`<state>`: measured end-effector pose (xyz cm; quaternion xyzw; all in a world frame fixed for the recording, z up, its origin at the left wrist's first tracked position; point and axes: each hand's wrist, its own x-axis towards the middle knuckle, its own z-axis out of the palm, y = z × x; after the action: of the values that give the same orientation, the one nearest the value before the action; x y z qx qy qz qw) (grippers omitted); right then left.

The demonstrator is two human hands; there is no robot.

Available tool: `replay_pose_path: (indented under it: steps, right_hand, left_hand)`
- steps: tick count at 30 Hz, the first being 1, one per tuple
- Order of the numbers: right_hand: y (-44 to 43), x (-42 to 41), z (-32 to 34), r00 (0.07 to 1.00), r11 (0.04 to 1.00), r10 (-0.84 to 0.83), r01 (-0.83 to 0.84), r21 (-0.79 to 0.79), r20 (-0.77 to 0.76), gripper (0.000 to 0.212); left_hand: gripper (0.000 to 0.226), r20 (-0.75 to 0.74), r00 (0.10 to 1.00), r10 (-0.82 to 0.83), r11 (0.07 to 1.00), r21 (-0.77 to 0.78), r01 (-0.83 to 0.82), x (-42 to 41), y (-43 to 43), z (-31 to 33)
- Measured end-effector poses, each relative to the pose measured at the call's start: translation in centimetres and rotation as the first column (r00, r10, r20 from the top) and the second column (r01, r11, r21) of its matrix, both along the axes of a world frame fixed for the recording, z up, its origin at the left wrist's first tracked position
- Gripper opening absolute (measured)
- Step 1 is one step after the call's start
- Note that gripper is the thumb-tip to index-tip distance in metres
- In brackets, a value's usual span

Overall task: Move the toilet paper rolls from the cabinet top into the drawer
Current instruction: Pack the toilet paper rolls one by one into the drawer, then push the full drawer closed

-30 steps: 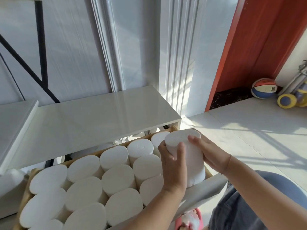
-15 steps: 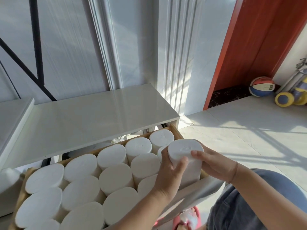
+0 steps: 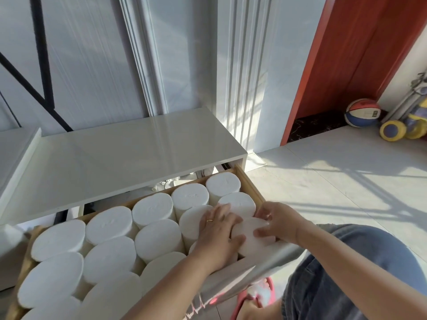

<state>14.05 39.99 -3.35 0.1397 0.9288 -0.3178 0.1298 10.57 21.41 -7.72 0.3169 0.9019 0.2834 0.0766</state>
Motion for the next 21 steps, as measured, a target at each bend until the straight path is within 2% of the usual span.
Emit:
replay_pose_path:
  steps: [4, 7, 9, 12, 15, 19, 21]
  right_hand:
    - [-1.2, 0.0, 0.2, 0.999, 0.963, 0.044, -0.043, 0.267, 0.002, 0.043]
    - [-2.7, 1.0, 0.1, 0.98, 0.9, 0.096, -0.01, 0.436, -0.176, 0.054]
    - [-4.8, 2.1, -0.1, 0.942, 0.909, 0.158, -0.022, 0.415, -0.295, 0.055]
    - [-9.5, 3.8, -0.4, 0.898, 0.934, 0.223, -0.086, 0.346, -0.379, 0.053]
    - [-13.5, 5.1, -0.9, 0.89, 0.923, 0.269, -0.128, 0.364, -0.369, 0.059]
    - [-16.4, 6.6, -1.3, 0.89, 0.911, 0.258, -0.094, 0.402, -0.376, 0.057]
    - [-17.3, 7.5, -1.3, 0.902, 0.903, 0.267, -0.11, 0.416, -0.341, 0.072]
  left_hand:
    - [0.045, -0.011, 0.999, 0.036, 0.999, 0.001, -0.036, 0.0, -0.3, 0.1]
    - [0.056, 0.026, 0.998, 0.059, 0.998, -0.012, -0.059, 0.3, -1.7, 0.6]
    - [0.057, 0.016, 0.997, 0.072, 0.996, -0.051, -0.071, 0.9, -3.5, 0.7]
    - [0.055, -0.05, 0.994, 0.097, 0.99, -0.102, -0.102, 2.0, -6.7, 0.8]
    - [0.051, -0.096, 0.976, 0.193, 0.973, -0.111, -0.203, 3.4, -10.2, 1.2]
    - [0.049, -0.227, 0.903, 0.364, 0.911, -0.117, -0.397, 6.5, -14.2, 1.7]
    - [0.051, -0.309, 0.858, 0.409, 0.873, -0.142, -0.467, 8.3, -15.2, 1.9]
